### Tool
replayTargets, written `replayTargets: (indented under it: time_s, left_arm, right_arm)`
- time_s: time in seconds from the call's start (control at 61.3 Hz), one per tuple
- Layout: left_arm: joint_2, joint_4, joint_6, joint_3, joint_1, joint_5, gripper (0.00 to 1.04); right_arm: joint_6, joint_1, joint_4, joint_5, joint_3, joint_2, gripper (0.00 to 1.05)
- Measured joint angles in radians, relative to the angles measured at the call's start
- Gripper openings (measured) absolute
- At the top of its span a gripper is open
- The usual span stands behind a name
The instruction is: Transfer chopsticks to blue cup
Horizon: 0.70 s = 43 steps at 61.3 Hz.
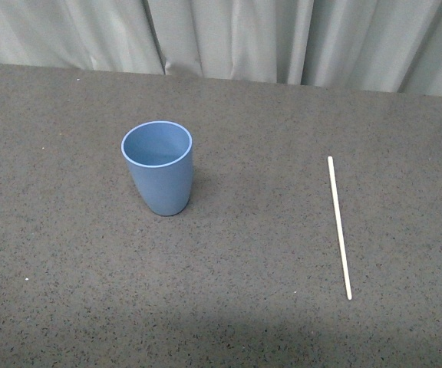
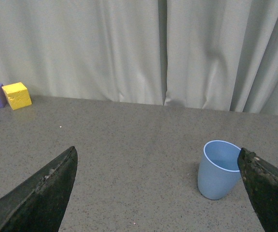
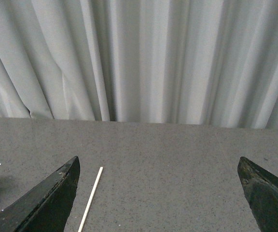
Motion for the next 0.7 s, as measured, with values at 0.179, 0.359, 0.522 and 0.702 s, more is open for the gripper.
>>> replayTargets:
  time_s: [0.179,0.359,0.522,0.702]
  left_arm:
    - [0.0,0.0,0.0,0.0,0.0,0.0,0.98]
    - [0.0,0.0,0.0,0.0,0.0,0.0,0.98]
    - [0.0,0.0,0.0,0.0,0.0,0.0,0.98]
    - [0.0,0.0,0.0,0.0,0.0,0.0,0.98]
  right_arm:
    - [0.0,0.0,0.0,0.0,0.0,0.0,0.95]
    - [0.0,0.0,0.0,0.0,0.0,0.0,0.95]
    - [0.0,0.0,0.0,0.0,0.0,0.0,0.95]
    - [0.0,0.0,0.0,0.0,0.0,0.0,0.95]
